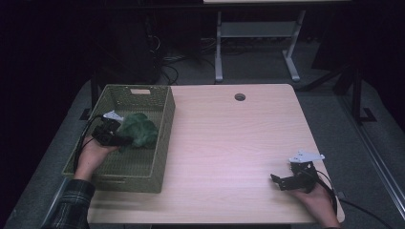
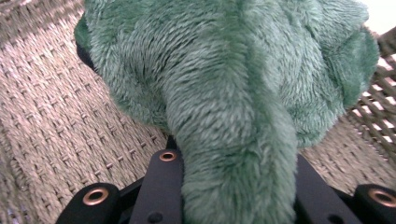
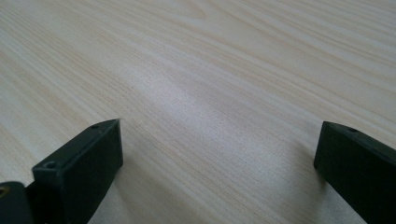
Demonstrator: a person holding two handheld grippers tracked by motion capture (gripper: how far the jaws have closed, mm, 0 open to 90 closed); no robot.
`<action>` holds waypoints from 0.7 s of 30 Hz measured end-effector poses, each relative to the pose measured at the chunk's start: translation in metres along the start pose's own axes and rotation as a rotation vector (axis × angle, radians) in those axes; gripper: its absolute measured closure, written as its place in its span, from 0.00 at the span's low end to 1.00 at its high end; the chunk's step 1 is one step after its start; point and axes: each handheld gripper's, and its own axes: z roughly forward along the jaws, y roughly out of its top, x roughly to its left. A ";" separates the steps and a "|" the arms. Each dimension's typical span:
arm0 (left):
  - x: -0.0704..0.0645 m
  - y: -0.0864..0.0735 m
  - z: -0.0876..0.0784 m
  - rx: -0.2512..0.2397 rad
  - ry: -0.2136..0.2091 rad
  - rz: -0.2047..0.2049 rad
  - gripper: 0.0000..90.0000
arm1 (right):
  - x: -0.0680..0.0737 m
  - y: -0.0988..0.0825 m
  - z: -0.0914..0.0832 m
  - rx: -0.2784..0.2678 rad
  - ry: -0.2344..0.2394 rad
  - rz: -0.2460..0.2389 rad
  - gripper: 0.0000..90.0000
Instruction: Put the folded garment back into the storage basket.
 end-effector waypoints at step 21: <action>0.004 -0.003 0.015 0.080 0.005 -0.008 0.52 | 0.000 0.000 0.000 0.000 0.000 0.000 0.01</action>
